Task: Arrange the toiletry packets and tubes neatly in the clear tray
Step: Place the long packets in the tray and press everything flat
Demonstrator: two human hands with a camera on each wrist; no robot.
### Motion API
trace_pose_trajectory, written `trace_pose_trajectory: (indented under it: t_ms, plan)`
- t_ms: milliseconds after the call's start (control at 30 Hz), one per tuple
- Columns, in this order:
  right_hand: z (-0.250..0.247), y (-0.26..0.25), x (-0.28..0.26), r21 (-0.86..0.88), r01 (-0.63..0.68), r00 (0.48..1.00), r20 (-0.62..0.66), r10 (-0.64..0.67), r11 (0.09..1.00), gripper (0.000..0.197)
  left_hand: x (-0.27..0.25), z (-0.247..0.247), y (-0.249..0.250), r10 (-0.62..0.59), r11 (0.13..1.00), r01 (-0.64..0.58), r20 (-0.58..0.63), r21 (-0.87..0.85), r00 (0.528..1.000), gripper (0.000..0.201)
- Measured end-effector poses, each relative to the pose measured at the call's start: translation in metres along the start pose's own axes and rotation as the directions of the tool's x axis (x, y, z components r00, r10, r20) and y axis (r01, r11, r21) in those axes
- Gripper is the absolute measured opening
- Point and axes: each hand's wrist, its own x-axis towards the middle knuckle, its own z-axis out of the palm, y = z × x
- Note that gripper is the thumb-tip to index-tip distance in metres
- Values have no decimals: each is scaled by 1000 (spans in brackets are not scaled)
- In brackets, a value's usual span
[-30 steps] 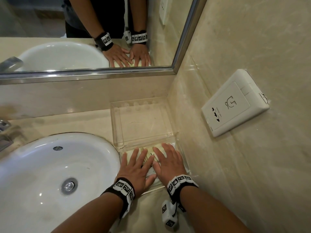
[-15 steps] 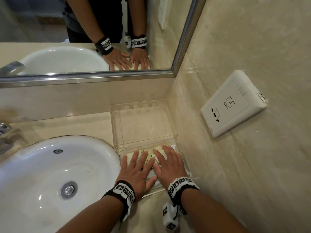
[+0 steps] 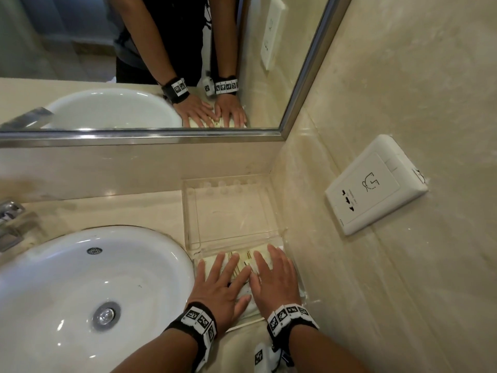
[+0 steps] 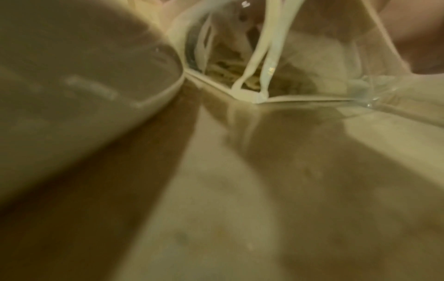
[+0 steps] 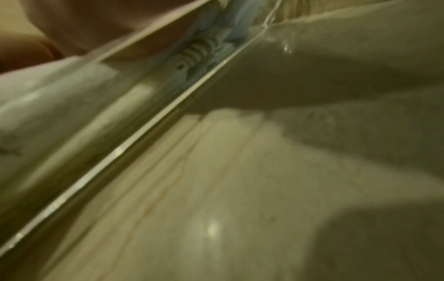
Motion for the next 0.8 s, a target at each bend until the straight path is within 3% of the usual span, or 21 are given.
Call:
trace_pose_trajectory:
  t_ms: [67,133,233,500,800]
  plan:
    - [3,0,1,-3,-16,999,-36,16,1000,59,0,0,1,15,1000,-15,-18,8,1000,66]
    - [1,-1,3,-30,-9,1000,17,10,1000,61,-1,0,0,32,998,-30,-37,47,999,71]
    - [-2,1,5,-30,-11,997,75,14,999,60,0,-4,2,13,997,-14,2,76,1000,73]
    - [-4,-2,4,-43,-30,997,74,33,999,57,2,-6,4,-6,996,-1,71,90,997,71]
    - [-20,0,1,36,-4,996,95,1,999,62,-11,-26,5,44,997,-44,-6,66,999,75]
